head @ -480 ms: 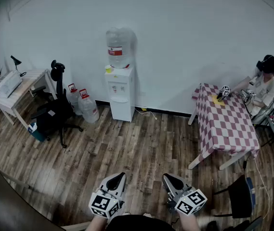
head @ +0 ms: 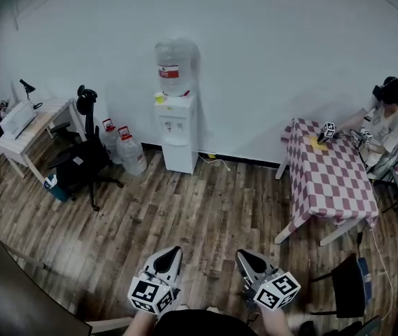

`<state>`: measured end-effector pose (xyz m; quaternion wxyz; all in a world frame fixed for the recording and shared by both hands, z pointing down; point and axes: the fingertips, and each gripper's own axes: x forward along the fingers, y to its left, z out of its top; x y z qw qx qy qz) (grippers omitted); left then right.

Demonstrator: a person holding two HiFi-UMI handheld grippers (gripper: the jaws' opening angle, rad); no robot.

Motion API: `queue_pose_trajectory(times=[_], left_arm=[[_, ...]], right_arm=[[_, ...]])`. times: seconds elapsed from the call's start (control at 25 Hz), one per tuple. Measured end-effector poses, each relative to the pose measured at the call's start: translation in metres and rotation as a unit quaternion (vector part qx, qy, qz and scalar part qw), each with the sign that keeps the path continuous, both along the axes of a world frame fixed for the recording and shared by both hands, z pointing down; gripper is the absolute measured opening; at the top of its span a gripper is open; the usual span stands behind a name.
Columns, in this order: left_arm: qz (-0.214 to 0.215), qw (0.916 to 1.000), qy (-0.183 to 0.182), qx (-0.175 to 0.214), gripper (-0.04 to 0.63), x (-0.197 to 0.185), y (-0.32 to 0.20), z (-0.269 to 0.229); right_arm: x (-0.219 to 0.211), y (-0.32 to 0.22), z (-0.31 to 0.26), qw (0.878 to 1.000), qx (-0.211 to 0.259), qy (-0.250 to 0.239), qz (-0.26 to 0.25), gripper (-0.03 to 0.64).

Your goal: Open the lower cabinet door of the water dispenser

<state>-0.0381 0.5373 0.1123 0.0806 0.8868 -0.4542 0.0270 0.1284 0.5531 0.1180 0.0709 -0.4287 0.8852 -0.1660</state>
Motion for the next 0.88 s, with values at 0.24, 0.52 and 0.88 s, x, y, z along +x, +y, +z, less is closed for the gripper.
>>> queue_pose_trajectory(times=[0.24, 0.52, 0.88], left_arm=[[-0.011, 0.9999, 0.004, -0.005, 0.014, 0.007, 0.013, 0.007], [-0.007, 0.9999, 0.005, -0.010, 0.014, 0.020, 0.024, 0.009], [-0.007, 0.9999, -0.008, -0.008, 0.014, 0.022, 0.012, 0.016]], right_arm=[[0.008, 0.010, 0.006, 1.000, -0.005, -0.010, -0.017, 0.023], [0.025, 0.017, 0.005, 1.000, -0.007, -0.025, -0.016, 0.024], [0.031, 0.011, 0.010, 0.999, -0.008, -0.031, -0.006, 0.025]])
